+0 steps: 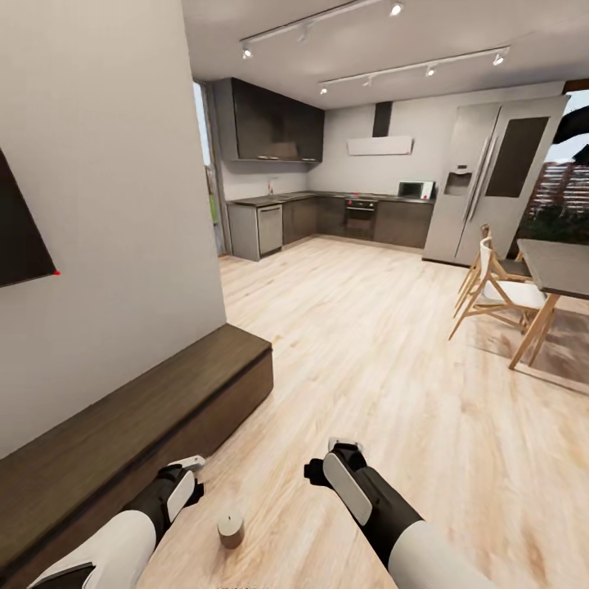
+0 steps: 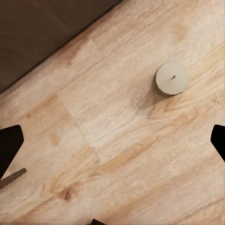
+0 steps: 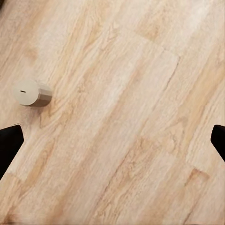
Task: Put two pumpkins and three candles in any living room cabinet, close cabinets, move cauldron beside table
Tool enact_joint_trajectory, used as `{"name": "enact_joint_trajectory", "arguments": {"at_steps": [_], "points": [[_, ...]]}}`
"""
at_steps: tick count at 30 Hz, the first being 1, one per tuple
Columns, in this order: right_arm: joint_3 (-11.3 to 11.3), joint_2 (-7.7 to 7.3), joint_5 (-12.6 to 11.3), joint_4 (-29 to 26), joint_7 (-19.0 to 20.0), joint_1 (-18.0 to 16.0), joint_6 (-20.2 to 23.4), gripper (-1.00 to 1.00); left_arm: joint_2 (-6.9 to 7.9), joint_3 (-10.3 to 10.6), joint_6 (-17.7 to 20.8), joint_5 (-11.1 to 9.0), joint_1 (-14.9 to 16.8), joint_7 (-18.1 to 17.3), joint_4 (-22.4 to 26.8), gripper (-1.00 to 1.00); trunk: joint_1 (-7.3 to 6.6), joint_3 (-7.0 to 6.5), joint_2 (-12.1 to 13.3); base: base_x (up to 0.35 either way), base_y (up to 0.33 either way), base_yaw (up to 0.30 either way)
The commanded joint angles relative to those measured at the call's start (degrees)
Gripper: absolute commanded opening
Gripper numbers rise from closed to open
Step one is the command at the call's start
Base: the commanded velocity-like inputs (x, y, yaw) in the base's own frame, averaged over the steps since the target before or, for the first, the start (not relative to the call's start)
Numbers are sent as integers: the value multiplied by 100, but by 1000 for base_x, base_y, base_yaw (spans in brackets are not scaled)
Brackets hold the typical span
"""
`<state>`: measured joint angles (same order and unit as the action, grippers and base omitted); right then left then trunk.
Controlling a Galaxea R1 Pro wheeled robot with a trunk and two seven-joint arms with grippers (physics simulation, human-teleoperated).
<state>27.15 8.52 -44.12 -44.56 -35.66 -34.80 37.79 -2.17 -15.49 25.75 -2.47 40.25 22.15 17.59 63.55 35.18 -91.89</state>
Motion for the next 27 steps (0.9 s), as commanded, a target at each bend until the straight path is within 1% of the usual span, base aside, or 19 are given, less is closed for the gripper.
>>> {"name": "enact_joint_trajectory", "arguments": {"at_steps": [1, 10, 21, 27], "points": [[23, 0, 0, 0, -1, 0, 0, 100, -1, 1, 0, 1, 0, 0, 0, 100, 0, 0, 0, -9, -107, 290], [61, 1, 0, 0, -2, 0, 8, 100, -13, 1, 0, 1, 0, 2, 0, 100, 0, 0, 0, -2, -203, 290], [65, -8, 0, 0, 3, 0, 0, 100, -20, 2, 0, 1, 0, 9, -1, 100, 0, 0, 0, 0, -13, 285], [111, -35, 7, 7, 4, 0, -9, 100, -28, 2, 0, 1, 0, 9, -1, 100, 0, 0, 0, 0, 0, 67]]}}
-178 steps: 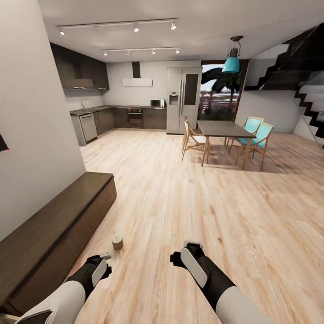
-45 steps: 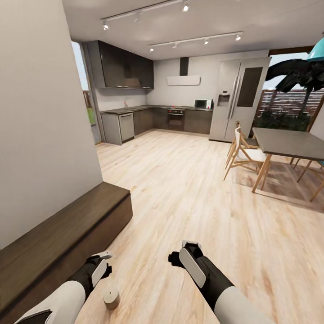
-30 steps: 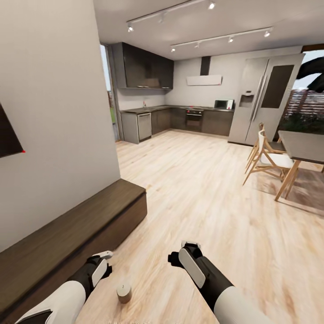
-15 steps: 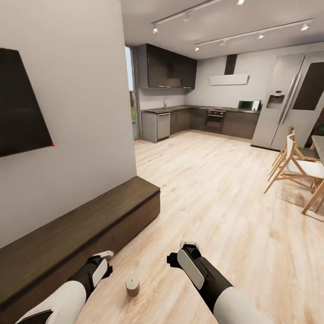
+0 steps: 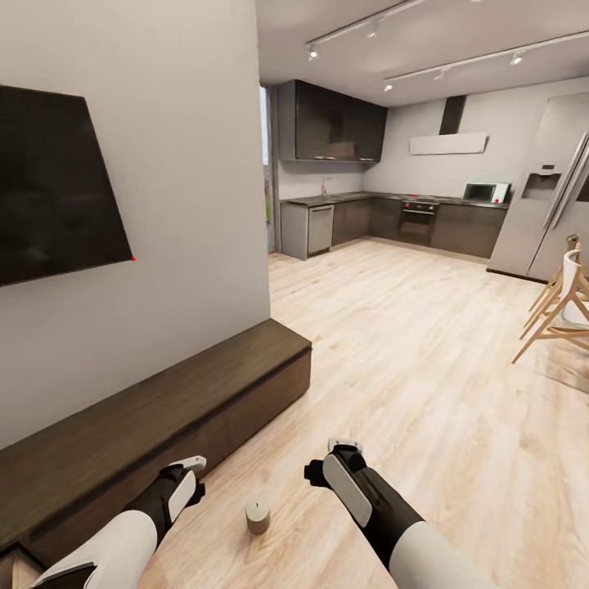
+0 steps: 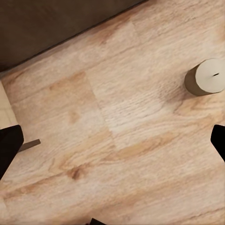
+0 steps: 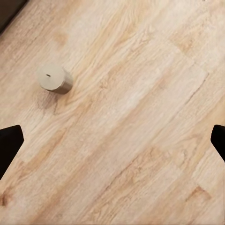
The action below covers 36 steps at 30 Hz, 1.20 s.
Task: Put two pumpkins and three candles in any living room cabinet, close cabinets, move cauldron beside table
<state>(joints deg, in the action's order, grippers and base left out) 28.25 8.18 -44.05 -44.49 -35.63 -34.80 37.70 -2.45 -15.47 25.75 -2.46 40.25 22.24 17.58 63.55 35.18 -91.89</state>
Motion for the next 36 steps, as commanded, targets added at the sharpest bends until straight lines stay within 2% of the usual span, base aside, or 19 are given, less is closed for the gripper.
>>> {"name": "enact_joint_trajectory", "arguments": {"at_steps": [1, 8, 19, 31, 36], "points": [[40, -11, -4, -4, 15, 0, 3, 100, 2, 0, 0, 0, 0, 0, 2, 100, 0, 0, 0, 0, 0, 8], [62, 32, -9, -26, 34, 0, 28, 100, 1, 0, 0, 0, 0, 0, 0, 100, 0, 0, 0, 0, -60, 2], [72, 48, -13, -56, 15, 0, 38, 100, 1, 0, 1, 0, 0, 0, 0, 100, 0, 0, 0, 0, -269, 8], [75, 72, -7, -51, -8, 0, 60, 100, 4, -9, 2, 0, 0, 0, 0, 100, 0, 0, 0, 0, -30, 252], [75, 132, -7, -48, -13, 0, 61, 100, 0, -9, 6, 0, 0, 3, 1, 100, 0, 0, 0, 0, -1, 291]]}}
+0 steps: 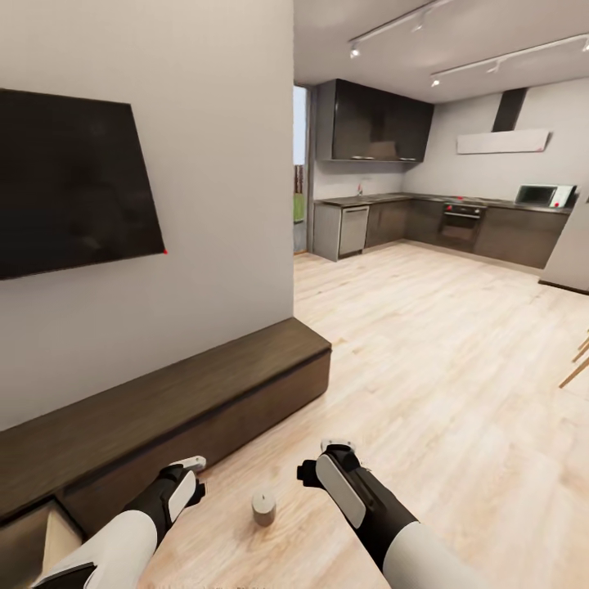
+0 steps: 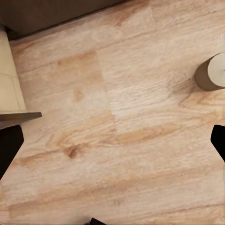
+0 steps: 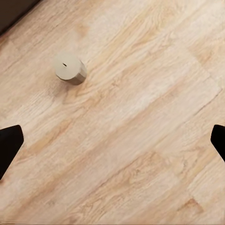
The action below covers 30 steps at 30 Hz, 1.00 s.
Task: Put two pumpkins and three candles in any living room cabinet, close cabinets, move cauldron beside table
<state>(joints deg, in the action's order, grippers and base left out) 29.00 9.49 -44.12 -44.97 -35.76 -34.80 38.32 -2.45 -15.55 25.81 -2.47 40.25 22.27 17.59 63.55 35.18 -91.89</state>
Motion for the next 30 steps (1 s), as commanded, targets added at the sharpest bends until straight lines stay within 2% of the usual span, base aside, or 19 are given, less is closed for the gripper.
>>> {"name": "enact_joint_trajectory", "arguments": {"at_steps": [1, 9, 15, 17, 18, 21, 22, 23, 24, 25, 28, 30], "points": [[0, 16, 0, 2, -4, 0, 0, 100, 0, 0, 1, 1, 0, 4, 0, 100, 0, 0, 0, 0, 0, 292], [-2, 50, 0, 6, -26, -7, 3, 100, -26, 0, 106, -4, 0, -5, 11, 100, 0, 11, 0, 0, 0, 289], [-10, 50, 0, 28, -27, -9, 10, 100, -20, -31, 579, -10, 0, -110, 56, 100, 0, 41, 0, 0, 0, 261], [-14, 50, -3, 30, -27, -9, 19, 100, -13, -105, 738, -43, 0, -335, 99, 100, 0, 53, 0, 0, 0, 242], [-15, 50, -5, 29, -27, -10, 31, 100, -1, -174, 870, -93, 0, -569, 118, 100, 0, 60, 0, 0, 0, 238], [-29, 50, -14, 23, -27, -20, 116, 100, 63, -316, 1363, -206, 0, -1551, 235, 100, 0, 79, 0, 0, 0, 235], [-34, 50, -15, 23, -27, -44, 139, 100, 110, -335, 1467, -222, 0, -1872, 300, 100, 0, 85, 0, 0, 0, 234], [-36, 50, -16, 25, -27, -59, 148, 100, 139, -342, 1508, -228, 0, -2020, 329, 100, 0, 92, 0, 0, 0, 234], [-40, 50, -21, 39, -24, -104, 166, 100, 224, -355, 1593, -242, 0, -2402, 387, 100, 0, 98, 0, 0, 0, 233], [-41, 50, -23, 46, -22, -127, 173, 100, 284, -360, 1627, -249, 0, -2607, 409, 100, 0, 105, 0, 0, 0, 233], [-43, 50, -25, 55, -20, -154, 181, 100, 386, -369, 1670, -258, 0, -2973, 435, 100, 0, 125, 0, 54, -16, 233], [-43, 50, -23, 57, -19, -160, 183, 100, 411, -369, 1676, -260, 0, -3093, 441, 100, 0, 138, 0, 160, -94, 232]]}}
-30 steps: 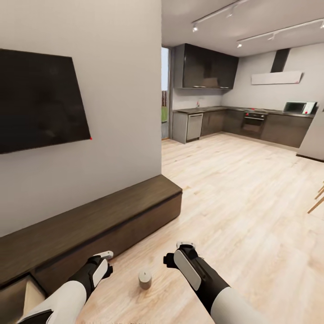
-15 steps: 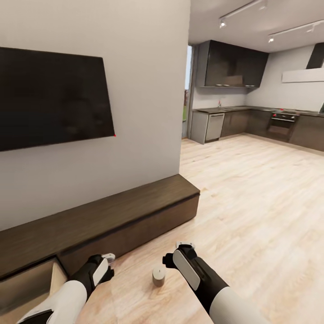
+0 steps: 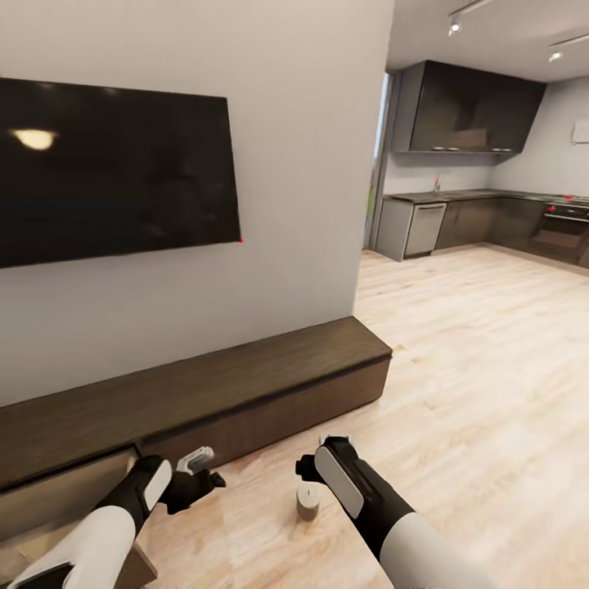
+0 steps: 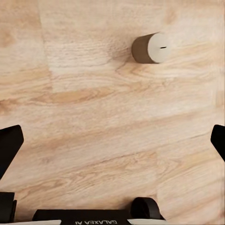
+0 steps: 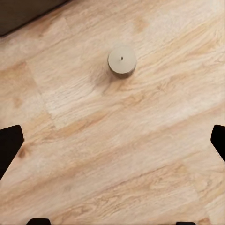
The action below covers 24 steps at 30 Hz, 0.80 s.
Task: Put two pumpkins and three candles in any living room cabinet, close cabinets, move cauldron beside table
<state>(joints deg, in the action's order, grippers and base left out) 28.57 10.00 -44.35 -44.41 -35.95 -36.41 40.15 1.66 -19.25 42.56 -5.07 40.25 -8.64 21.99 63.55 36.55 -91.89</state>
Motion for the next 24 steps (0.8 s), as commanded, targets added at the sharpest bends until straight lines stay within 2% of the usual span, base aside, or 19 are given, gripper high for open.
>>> {"name": "enact_joint_trajectory", "arguments": {"at_steps": [1, 5, 11, 19, 24], "points": [[0, 0, 4, 1, 0, -3, -1, 100, 10, -3, 2, -1, 0, -48, 2, 100, 0, 7, 0, 206, -163, 231], [0, 0, 20, -19, -7, -6, 1, 100, 19, -6, 12, -2, 0, -114, 6, 100, 0, 33, 0, 142, -236, 230], [9, 0, 23, -24, -8, -7, 8, 100, 19, -4, 15, -2, 0, -120, 7, 100, 0, 72, 0, -4, -237, 229], [21, 0, 23, -23, -8, -7, 11, 100, 13, -9, 12, -3, 0, -120, 7, 100, 0, 124, 0, 2, -26, 229], [23, 0, 23, -24, -8, -7, 11, 100, 10, -4, -6, 2, 0, -121, 7, 100, 0, 157, 0, 159, -5, 229]]}}
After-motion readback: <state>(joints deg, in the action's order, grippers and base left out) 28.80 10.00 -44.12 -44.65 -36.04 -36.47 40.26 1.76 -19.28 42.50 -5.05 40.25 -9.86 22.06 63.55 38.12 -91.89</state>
